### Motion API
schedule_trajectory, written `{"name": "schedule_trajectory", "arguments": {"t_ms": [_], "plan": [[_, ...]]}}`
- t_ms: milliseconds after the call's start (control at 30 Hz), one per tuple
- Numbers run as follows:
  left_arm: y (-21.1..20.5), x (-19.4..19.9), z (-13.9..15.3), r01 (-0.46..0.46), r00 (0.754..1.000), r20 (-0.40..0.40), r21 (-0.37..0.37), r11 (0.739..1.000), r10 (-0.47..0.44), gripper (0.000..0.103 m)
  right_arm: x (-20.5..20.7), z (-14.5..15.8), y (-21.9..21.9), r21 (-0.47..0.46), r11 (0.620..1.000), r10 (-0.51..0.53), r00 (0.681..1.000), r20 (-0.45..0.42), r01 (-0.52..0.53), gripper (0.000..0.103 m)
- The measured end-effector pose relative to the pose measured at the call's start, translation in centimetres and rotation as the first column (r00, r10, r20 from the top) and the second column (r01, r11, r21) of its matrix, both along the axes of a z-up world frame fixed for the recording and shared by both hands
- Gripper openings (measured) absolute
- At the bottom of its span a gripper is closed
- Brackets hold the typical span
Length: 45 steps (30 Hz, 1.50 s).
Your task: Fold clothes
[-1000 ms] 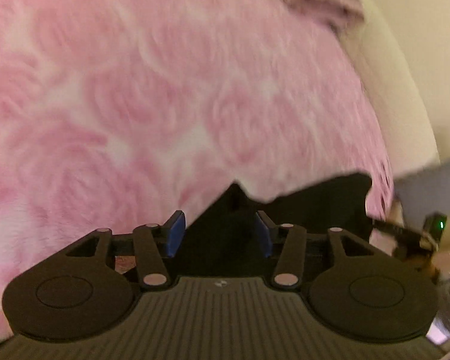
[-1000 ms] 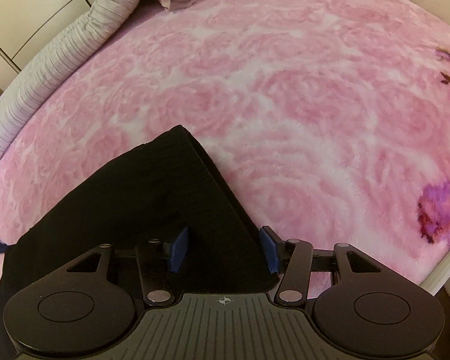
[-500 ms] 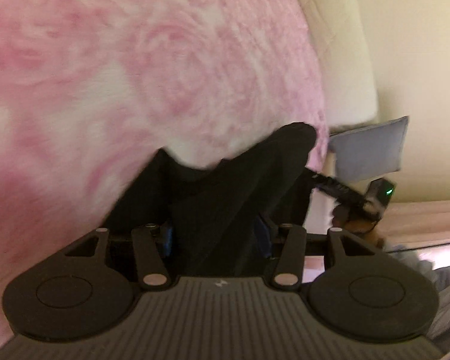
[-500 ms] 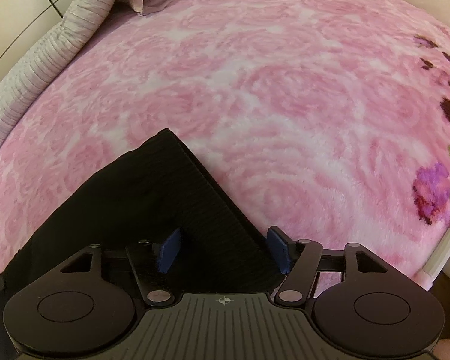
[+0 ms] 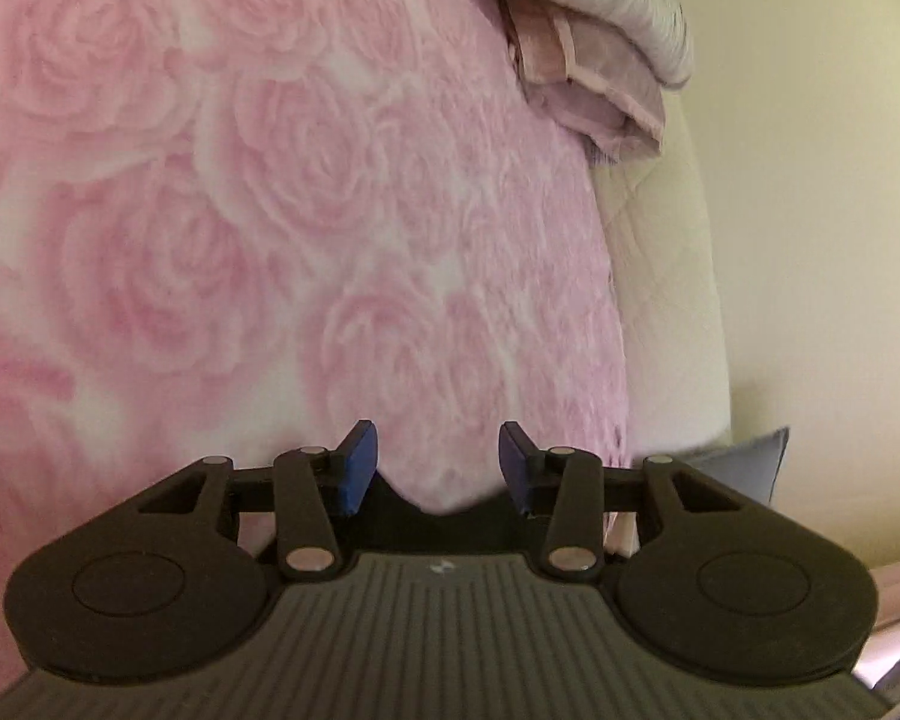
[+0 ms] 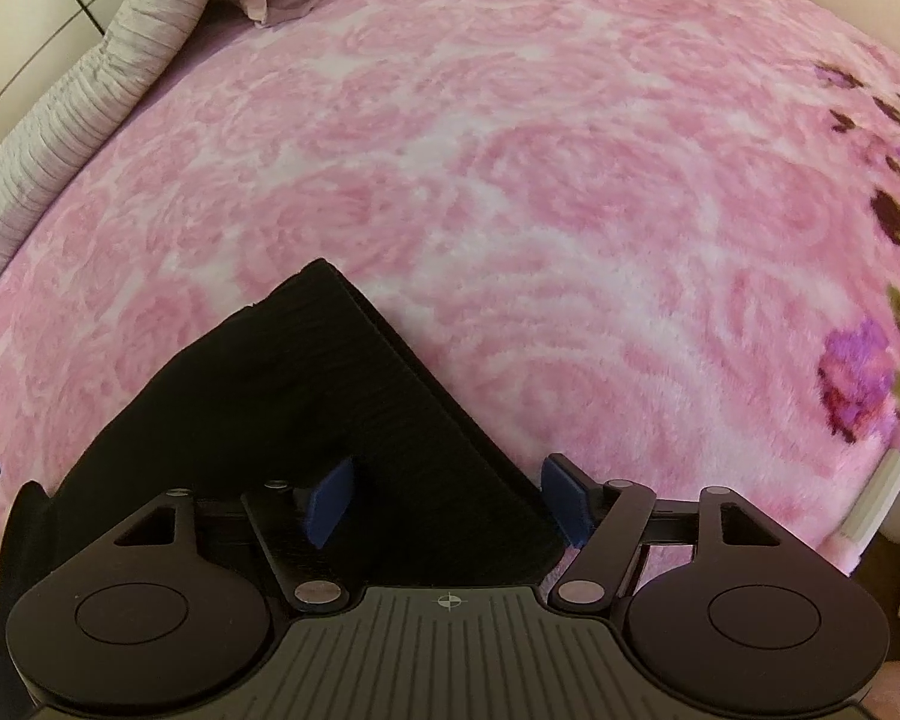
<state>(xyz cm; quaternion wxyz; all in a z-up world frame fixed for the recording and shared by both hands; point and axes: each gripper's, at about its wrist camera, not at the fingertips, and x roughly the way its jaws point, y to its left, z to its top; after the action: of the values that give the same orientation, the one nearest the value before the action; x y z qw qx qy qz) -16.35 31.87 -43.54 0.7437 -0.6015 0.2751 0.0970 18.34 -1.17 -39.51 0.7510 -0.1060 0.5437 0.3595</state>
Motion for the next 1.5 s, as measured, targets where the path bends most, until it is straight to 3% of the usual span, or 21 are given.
{"name": "schedule_trajectory", "arguments": {"t_ms": [67,200,267,300,367,400,467,567,633,733,833,900,967,1000,1067,1133,1200,1300,1400,1500], "plan": [[-0.5,-0.3,0.6,0.034,0.999,-0.028,0.023,0.999,-0.033,0.039,0.1,0.7,0.2,-0.001,1.0,0.012,1.0,0.015,-0.012,0.069],[-2.8,-0.2,1.3,0.108,0.994,-0.007,0.058,0.992,-0.107,0.038,0.1,2.6,1.0,0.061,0.997,0.039,0.995,0.091,-0.044,0.069],[-4.3,1.2,1.0,0.151,0.987,-0.073,0.12,0.981,-0.143,0.038,0.2,2.9,1.6,0.068,0.996,0.05,0.992,0.117,-0.059,0.069],[-5.1,2.0,0.8,0.172,0.982,-0.109,0.152,0.973,-0.156,0.037,0.4,2.5,2.2,0.013,0.998,0.059,0.989,0.132,-0.061,0.069],[-5.8,2.9,0.2,0.143,0.969,-0.234,0.25,0.958,-0.083,0.023,0.7,1.6,3.2,-0.095,0.994,0.074,0.984,0.164,-0.059,0.068],[-5.7,2.8,0.4,0.083,0.97,-0.242,0.269,0.959,-0.016,0.017,0.9,1.9,3.1,-0.119,0.992,0.061,0.978,0.202,-0.037,0.068],[-5.8,2.1,1.3,-0.038,0.967,-0.231,0.306,0.951,0.112,0.021,1.2,2.5,2.9,-0.158,0.987,0.037,0.961,0.273,0.007,0.066],[-7.0,0.8,3.4,-0.148,0.949,-0.208,0.368,0.918,0.237,0.023,0.9,4.7,1.8,-0.024,0.999,0.028,0.969,0.245,-0.023,0.066],[-9.2,0.2,4.7,-0.14,0.941,-0.227,0.409,0.902,0.249,0.023,-0.6,5.5,1.9,0.025,0.992,0.118,0.969,0.219,-0.127,0.066],[-13.7,-1.0,5.8,-0.12,0.923,-0.278,0.449,0.885,0.266,0.023,-4.2,5.0,2.4,0.004,0.955,0.288,0.931,0.224,-0.296,0.066],[-19.0,-2.8,5.6,-0.129,0.882,-0.343,0.483,0.866,0.323,0.024,-7.1,2.6,1.7,-0.095,0.917,0.398,0.885,0.24,-0.387,0.066],[-21.9,-5.2,4.9,-0.147,0.824,-0.419,0.493,0.858,0.382,0.024,-8.4,0.8,0.7,-0.181,0.891,0.453,0.849,0.271,-0.417,0.066],[-23.7,-8.5,4.5,-0.198,0.74,-0.504,0.469,0.861,0.445,0.023,-8.8,0.7,-1.0,-0.204,0.866,0.5,0.804,0.321,-0.456,0.066],[-24.4,-10.2,4.6,-0.225,0.707,-0.525,0.466,0.855,0.473,0.023,-8.7,0.9,-1.6,-0.232,0.86,0.509,0.796,0.328,-0.454,0.066],[-25.5,-13.1,5.2,-0.246,0.669,-0.549,0.473,0.846,0.502,0.023,-7.8,1.3,-2.7,-0.266,0.872,0.479,0.825,0.299,-0.41,0.066],[-26.0,-14.6,5.9,-0.245,0.665,-0.541,0.493,0.835,0.515,0.023,-6.6,2.7,-3.7,-0.201,0.915,0.395,0.875,0.28,-0.349,0.066],[-26.2,-15.5,6.3,-0.244,0.673,-0.521,0.512,0.823,0.524,0.024,-6.9,4.0,-3.9,-0.129,0.933,0.359,0.887,0.292,-0.335,0.066],[-25.8,-15.7,5.7,-0.242,0.696,-0.481,0.541,0.806,0.533,0.024,-9.8,4.1,-2.1,-0.071,0.914,0.399,0.856,0.329,-0.399,0.066],[-25.2,-16.0,4.9,-0.276,0.707,-0.433,0.559,0.782,0.559,0.024,-13.6,2.3,-0.5,-0.083,0.89,0.447,0.819,0.36,-0.449,0.066],[-25.6,-17.1,4.0,-0.254,0.729,-0.399,0.597,0.761,0.556,0.025,-14.9,-0.3,-1.2,-0.105,0.895,0.439,0.815,0.379,-0.433,0.066]]}}
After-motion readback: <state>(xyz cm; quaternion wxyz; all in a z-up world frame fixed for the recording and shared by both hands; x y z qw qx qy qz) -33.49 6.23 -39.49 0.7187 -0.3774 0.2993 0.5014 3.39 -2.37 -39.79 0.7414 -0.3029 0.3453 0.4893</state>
